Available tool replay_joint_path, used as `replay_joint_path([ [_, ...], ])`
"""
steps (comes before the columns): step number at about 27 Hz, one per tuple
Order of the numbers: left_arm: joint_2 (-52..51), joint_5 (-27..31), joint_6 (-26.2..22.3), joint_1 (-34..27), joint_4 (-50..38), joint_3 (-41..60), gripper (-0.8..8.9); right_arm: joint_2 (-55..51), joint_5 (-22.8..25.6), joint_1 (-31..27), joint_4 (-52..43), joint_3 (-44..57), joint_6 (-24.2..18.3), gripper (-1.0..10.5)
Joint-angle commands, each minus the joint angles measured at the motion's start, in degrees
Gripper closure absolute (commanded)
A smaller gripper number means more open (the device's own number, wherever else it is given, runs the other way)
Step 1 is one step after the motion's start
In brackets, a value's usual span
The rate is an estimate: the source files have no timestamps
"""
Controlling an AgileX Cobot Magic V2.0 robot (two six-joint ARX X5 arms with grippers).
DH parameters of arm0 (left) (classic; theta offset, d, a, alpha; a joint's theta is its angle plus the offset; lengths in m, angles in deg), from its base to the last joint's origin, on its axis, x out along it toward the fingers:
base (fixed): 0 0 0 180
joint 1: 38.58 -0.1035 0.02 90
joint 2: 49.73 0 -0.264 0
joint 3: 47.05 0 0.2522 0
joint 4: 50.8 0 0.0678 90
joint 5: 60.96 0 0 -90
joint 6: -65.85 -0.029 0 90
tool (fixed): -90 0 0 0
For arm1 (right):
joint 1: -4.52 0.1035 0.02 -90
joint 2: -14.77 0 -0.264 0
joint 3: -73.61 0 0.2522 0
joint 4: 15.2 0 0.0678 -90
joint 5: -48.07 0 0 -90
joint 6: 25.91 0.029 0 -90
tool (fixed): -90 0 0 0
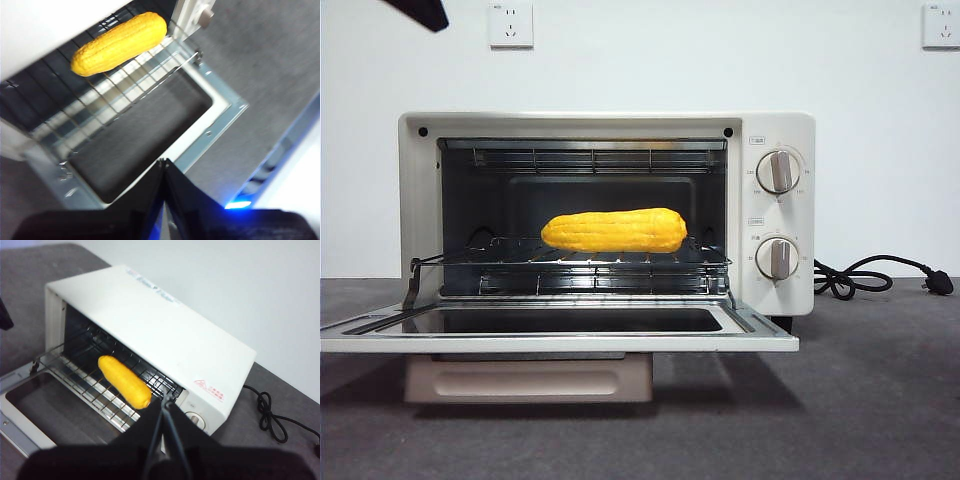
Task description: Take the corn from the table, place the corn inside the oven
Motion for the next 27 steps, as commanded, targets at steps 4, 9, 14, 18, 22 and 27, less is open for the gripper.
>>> replay_joint_path([
  [4,-0.3,-16.1,1.6,-15.8,-6.3,9.4,8.22,-2.2,0.5,0.1,0.2,-0.2,0.9,9.6],
  [9,-0.3,-22.0,4.6,-24.7,-11.6,17.6,8.22,-2.5,0.5,0.1,0.7,-0.2,0.9,9.6],
  [14,-0.3,-24.0,5.4,-29.2,-14.9,23.1,8.22,-2.5,0.5,0.1,0.5,-0.2,0.8,9.6],
  [18,-0.2,-23.8,5.4,-31.3,-17.5,26.8,8.22,-2.5,0.5,0.1,0.6,-0.2,0.8,9.6],
  [22,1.9,-18.0,5.6,-31.9,-18.6,28.9,8.22,-2.5,0.5,0.1,0.5,-0.2,0.8,9.6],
  [27,7.9,-13.9,5.5,-31.8,-20.0,28.9,8.22,-2.5,0.5,0.1,0.6,-0.2,0.8,9.6],
])
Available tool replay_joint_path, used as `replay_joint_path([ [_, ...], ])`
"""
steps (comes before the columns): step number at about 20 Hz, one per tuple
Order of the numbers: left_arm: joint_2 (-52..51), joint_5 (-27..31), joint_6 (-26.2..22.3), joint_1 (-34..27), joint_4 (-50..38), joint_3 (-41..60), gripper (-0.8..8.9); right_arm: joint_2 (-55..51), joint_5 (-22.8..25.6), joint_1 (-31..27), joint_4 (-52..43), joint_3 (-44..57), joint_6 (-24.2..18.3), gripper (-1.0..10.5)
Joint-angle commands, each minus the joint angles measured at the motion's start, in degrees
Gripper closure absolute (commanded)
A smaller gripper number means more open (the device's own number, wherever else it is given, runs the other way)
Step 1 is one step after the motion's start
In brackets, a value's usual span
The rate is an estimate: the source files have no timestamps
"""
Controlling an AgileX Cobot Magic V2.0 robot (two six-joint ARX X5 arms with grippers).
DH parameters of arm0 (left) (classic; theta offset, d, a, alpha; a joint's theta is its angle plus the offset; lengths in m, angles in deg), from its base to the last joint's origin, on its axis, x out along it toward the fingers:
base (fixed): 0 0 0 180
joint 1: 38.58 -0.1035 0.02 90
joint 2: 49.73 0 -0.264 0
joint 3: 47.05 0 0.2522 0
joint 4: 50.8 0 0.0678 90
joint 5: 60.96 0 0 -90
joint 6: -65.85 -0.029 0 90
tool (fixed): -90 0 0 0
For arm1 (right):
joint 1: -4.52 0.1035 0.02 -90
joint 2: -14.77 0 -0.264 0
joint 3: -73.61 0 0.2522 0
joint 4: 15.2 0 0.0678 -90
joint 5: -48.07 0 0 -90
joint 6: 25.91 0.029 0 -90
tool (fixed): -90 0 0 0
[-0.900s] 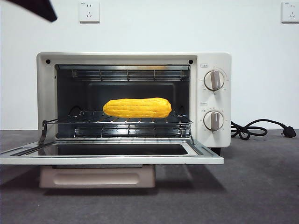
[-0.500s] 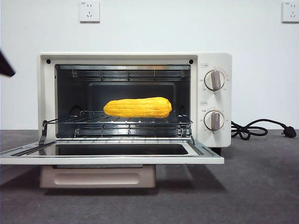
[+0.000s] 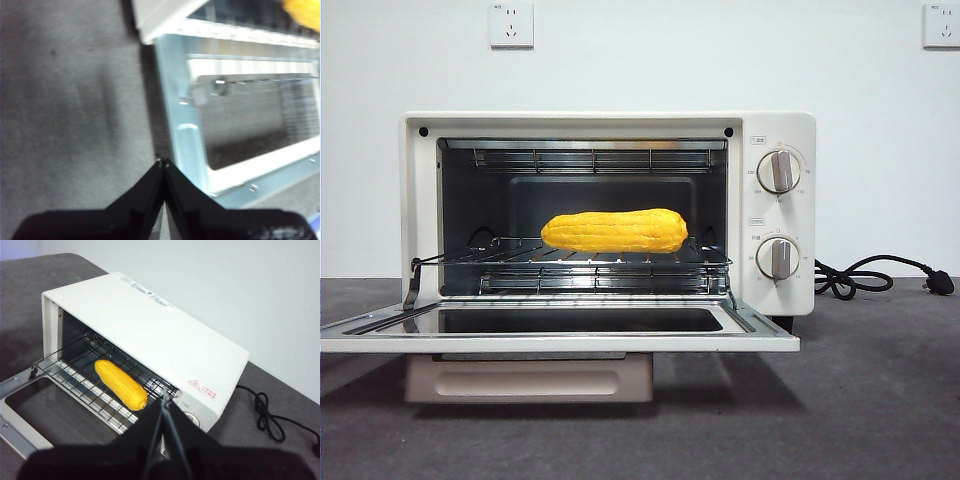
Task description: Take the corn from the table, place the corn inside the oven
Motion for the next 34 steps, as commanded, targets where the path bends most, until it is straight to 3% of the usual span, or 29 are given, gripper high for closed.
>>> replay_joint_path([
  [1,3.7,-0.1,0.3,0.0,-1.1,0.6,8.22,0.0,0.2,0.1,-0.2,-0.2,0.7,9.6],
  [10,14.5,0.4,0.3,5.5,-4.7,0.6,8.22,0.0,0.3,0.1,-0.3,-0.2,0.7,9.6],
  [18,14.4,-11.3,0.0,6.6,-4.5,0.5,8.22,0.0,0.6,0.1,-0.2,-0.2,0.7,9.6],
  [28,2.9,-10.9,6.4,5.2,-4.5,-6.3,8.21,0.0,0.6,0.1,-0.3,-0.2,0.7,9.6],
  [34,-4.2,-2.0,9.6,5.3,-6.3,-12.1,8.21,0.0,0.6,0.0,-0.2,-0.2,0.7,9.6],
])
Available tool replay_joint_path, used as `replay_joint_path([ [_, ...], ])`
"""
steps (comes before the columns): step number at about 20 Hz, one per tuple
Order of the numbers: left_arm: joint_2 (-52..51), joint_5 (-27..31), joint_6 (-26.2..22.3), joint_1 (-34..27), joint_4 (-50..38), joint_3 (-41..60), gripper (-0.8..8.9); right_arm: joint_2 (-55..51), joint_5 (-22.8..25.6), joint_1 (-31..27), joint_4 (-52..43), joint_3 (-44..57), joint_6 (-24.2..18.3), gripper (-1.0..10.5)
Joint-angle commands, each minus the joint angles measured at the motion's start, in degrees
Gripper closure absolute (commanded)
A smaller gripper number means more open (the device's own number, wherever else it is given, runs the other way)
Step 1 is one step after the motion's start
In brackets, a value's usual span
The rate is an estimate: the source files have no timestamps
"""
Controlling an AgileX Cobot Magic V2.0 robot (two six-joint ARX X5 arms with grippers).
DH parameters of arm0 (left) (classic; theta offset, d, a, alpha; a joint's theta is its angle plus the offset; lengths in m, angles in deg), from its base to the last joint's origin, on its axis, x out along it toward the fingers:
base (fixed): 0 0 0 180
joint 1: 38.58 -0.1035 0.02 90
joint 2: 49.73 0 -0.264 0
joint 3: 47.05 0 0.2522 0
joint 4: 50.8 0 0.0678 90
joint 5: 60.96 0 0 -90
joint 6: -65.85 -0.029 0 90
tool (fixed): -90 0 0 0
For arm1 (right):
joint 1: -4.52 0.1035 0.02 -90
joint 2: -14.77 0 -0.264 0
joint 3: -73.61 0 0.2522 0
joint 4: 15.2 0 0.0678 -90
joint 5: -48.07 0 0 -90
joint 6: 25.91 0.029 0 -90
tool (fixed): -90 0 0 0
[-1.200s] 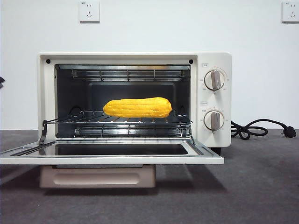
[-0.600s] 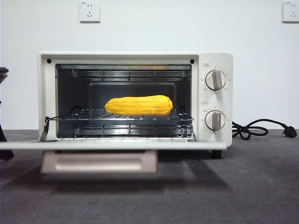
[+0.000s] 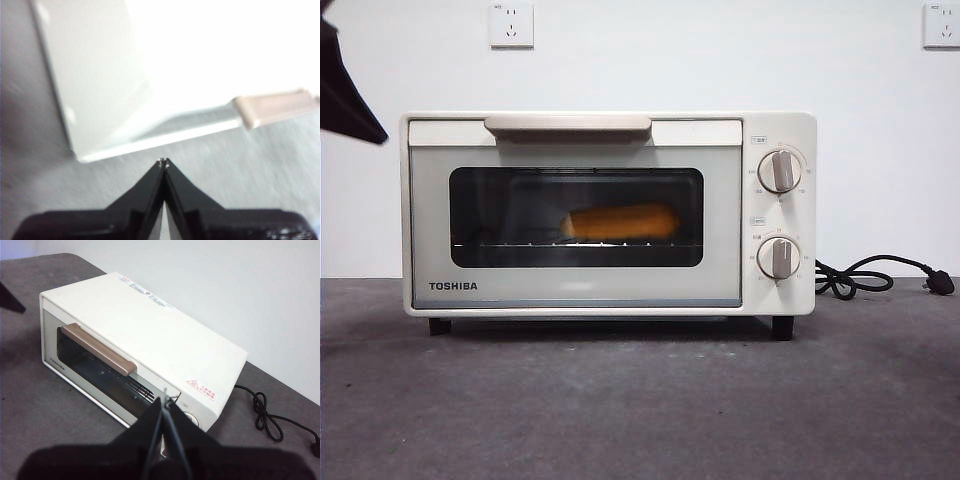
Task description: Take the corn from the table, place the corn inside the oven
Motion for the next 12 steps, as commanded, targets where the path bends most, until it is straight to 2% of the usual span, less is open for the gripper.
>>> replay_joint_path([
  [1,-1.7,2.9,1.5,0.2,0.3,-0.6,8.21,0.0,0.5,0.0,-0.1,-0.2,0.7,9.6],
  [6,-6.3,17.0,2.5,2.5,1.5,-0.6,8.21,0.0,10.8,0.0,1.3,-0.2,0.7,9.6],
  [9,-9.0,28.7,3.0,4.9,2.5,-0.6,8.21,0.1,20.4,0.0,3.6,-0.2,1.2,9.6],
  [12,-11.4,41.4,3.0,8.3,3.0,-0.6,8.21,0.1,30.6,0.0,7.2,-0.2,3.9,9.6],
])
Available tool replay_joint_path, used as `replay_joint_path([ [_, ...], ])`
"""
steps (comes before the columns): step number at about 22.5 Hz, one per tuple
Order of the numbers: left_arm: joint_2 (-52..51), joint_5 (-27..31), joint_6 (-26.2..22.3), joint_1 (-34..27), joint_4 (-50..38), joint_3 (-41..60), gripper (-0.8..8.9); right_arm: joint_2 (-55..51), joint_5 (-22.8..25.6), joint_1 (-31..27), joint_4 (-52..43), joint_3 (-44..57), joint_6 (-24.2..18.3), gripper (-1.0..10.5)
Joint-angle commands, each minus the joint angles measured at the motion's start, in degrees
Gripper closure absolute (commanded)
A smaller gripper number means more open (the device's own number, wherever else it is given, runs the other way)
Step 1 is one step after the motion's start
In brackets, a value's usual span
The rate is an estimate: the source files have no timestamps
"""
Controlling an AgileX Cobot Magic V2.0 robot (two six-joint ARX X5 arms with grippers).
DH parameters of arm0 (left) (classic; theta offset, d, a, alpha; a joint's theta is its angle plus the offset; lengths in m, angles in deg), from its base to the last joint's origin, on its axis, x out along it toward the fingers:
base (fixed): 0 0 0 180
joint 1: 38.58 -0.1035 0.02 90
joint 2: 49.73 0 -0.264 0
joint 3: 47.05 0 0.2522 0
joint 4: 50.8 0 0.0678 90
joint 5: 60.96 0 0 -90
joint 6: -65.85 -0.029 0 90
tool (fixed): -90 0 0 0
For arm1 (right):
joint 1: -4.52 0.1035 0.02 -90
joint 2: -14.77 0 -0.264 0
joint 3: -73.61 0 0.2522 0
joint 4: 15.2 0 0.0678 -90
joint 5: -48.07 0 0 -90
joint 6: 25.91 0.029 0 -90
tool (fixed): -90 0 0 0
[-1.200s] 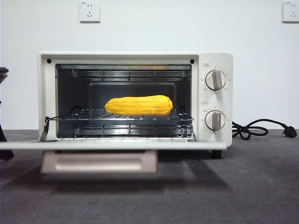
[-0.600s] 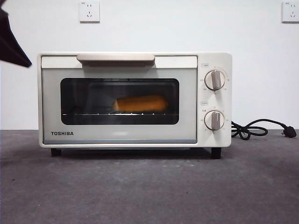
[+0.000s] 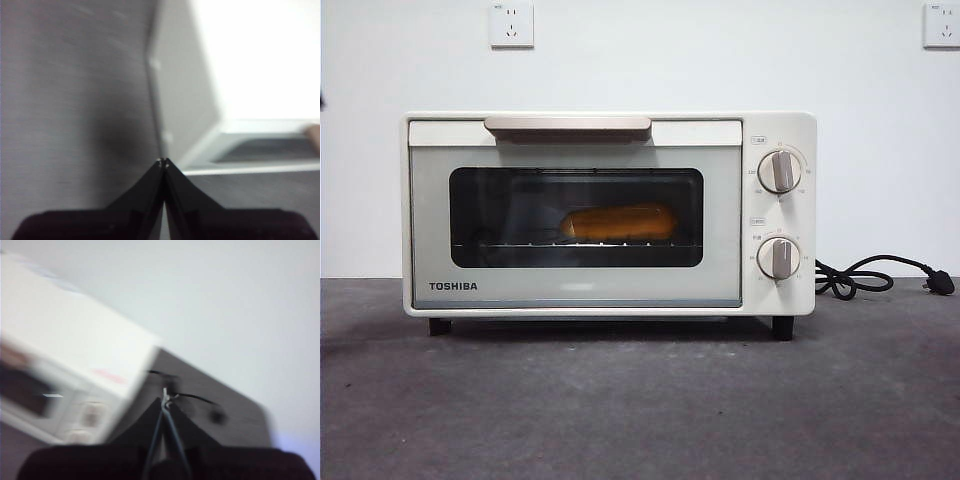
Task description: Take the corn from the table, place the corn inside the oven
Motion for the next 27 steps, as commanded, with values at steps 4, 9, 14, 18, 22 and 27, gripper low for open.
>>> replay_joint_path([
  [4,-3.4,17.4,0.2,6.4,0.5,0.0,8.21,0.0,13.1,0.0,6.8,-0.2,5.0,9.6],
  [9,-3.8,17.2,0.2,8.8,1.1,-0.1,8.21,0.0,13.0,0.0,10.9,-0.2,7.6,9.6],
  [14,-4.0,17.2,0.2,9.8,2.3,-0.1,8.19,0.1,10.8,0.0,13.6,-0.2,7.6,9.5],
  [18,-4.0,17.2,0.3,9.8,2.6,-0.3,8.18,0.0,8.4,0.0,13.9,-0.2,7.6,9.5],
  [22,-3.7,17.3,0.2,9.8,2.4,-0.3,8.17,0.0,8.1,0.0,13.9,-0.2,7.6,9.5],
  [27,-3.6,17.3,0.2,9.7,2.3,-0.3,8.18,0.0,8.1,0.0,13.9,-0.2,7.6,9.5],
])
